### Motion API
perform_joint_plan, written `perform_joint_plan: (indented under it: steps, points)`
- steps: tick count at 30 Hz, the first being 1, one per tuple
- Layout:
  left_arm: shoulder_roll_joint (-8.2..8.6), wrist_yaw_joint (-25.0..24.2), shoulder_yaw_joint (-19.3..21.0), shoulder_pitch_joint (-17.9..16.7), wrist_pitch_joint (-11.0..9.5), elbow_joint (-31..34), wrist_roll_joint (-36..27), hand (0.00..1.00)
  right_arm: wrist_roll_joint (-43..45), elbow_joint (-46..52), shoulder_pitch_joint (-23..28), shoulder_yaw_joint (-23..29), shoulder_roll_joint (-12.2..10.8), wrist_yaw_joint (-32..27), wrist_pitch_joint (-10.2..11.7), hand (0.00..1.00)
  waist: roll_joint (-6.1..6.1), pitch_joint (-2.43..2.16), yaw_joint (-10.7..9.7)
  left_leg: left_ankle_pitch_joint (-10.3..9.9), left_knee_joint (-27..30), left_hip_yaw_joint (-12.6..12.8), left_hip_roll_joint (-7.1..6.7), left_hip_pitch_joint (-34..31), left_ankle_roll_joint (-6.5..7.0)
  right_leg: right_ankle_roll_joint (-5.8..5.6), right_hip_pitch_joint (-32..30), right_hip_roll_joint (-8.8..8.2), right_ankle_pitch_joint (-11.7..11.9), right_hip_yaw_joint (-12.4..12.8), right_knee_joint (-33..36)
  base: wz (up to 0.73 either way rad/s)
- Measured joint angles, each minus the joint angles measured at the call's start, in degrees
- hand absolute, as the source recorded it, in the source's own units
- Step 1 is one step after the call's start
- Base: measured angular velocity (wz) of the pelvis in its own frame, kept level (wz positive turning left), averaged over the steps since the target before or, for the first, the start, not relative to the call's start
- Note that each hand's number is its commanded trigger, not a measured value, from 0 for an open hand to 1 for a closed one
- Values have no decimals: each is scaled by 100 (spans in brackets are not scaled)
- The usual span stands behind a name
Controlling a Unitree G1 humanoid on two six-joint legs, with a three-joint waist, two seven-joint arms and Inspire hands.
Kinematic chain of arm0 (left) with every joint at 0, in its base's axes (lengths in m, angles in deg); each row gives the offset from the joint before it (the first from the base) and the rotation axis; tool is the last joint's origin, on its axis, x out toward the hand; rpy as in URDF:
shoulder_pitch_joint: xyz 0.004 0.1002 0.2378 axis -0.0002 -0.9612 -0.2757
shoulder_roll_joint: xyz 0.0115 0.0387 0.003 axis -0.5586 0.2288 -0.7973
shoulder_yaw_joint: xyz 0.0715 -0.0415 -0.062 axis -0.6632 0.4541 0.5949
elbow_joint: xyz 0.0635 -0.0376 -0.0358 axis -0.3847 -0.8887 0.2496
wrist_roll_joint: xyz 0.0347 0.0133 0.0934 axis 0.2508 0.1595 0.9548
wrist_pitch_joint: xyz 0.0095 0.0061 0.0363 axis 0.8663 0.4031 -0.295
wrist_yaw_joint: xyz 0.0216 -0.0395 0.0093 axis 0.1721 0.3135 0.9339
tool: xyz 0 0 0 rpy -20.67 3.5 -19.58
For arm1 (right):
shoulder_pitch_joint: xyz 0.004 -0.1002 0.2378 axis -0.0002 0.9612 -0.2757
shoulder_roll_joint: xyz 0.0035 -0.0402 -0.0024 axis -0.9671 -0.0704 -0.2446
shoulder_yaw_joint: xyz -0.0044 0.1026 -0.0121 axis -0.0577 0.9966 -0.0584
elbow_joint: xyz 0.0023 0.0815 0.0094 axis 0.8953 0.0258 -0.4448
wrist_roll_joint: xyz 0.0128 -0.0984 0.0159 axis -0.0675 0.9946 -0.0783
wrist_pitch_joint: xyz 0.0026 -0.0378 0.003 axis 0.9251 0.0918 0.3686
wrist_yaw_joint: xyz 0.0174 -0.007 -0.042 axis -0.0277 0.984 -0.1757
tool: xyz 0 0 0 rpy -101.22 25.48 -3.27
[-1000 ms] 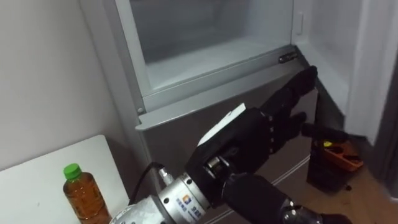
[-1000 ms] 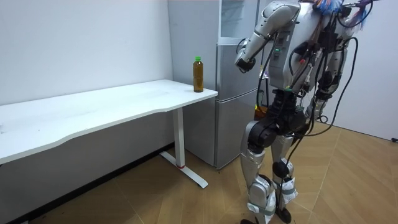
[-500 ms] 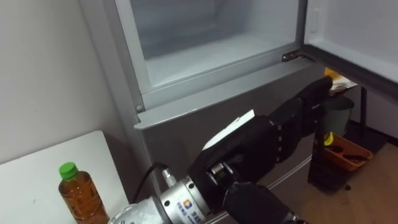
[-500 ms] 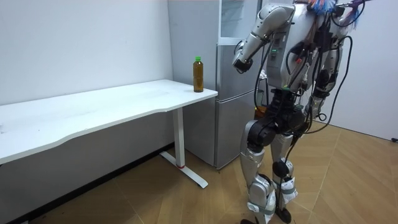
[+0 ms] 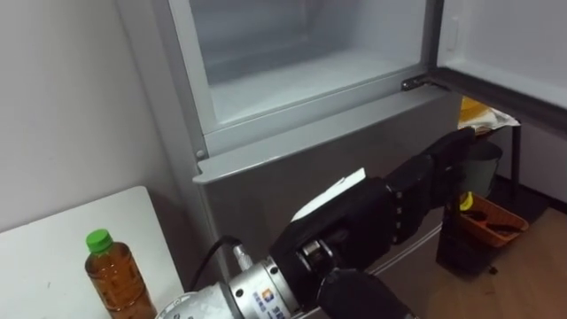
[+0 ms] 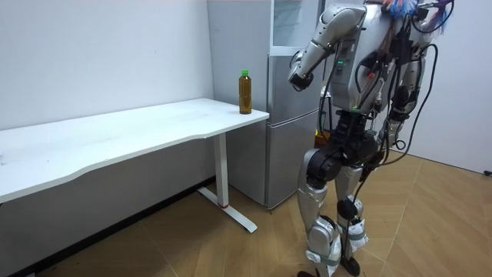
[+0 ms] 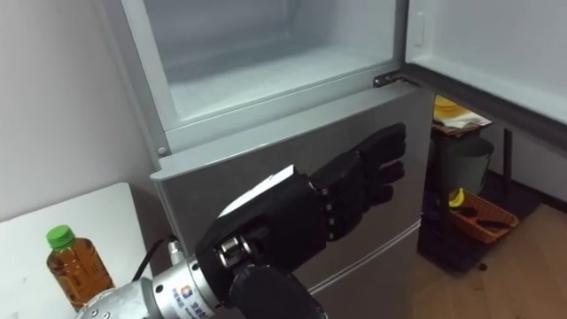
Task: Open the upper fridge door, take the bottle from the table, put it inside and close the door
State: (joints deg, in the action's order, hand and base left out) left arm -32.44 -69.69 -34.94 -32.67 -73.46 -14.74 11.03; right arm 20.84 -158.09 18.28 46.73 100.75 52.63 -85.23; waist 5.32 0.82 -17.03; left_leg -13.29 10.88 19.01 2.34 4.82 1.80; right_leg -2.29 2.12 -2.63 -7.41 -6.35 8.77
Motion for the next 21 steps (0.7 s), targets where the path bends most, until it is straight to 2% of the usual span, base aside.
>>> perform_joint_plan:
  steps: [3, 9, 13, 16, 19, 21]
  points:
    - [-75, -39, -115, -107, 19, -8, 14, 0, 7, -52, -7, 5, -2, -1, 2, 0, -3, 2, 0, 2, -1, -53, -4, 17, -3, 0, 85, 0, -3, -26, -13, 8]
    - [-106, -170, -254, -411, 20, -34, 631, 0, 64, 12, -15, -58, -14, -47, 7, 0, -14, 9, 39, 5, -2, -162, -18, 8, -8, 1, 81, -7, -28, -93, -12, 8]
    - [-163, -273, -253, -931, 16, -179, 634, 0, 64, 30, -9, -61, -67, -29, 35, 0, -101, 42, 42, 30, 0, -262, -20, -8, -39, 28, 108, -12, -74, -194, 13, 12]
    - [-211, -281, -251, -1432, 20, -371, 849, 0, 41, 28, 16, -59, -163, -24, 50, 0, -226, 34, 82, 48, 16, -350, -40, -45, -71, 61, 118, -3, -100, -309, 4, 14]
    - [-256, -278, -159, -1812, 21, -468, 1135, 0, 76, 27, 47, -43, -272, -55, 70, 0, -345, 32, 298, 64, 45, -384, -13, -88, -97, 85, 90, 24, -107, -313, -6, 6]
    - [-252, -266, -52, -2073, 21, -469, 1343, 0, 127, 29, 49, -65, -284, -64, 75, 0, -394, 13, 426, 71, 56, -422, -9, -115, -108, 96, 90, 27, -112, -344, -7, 7]
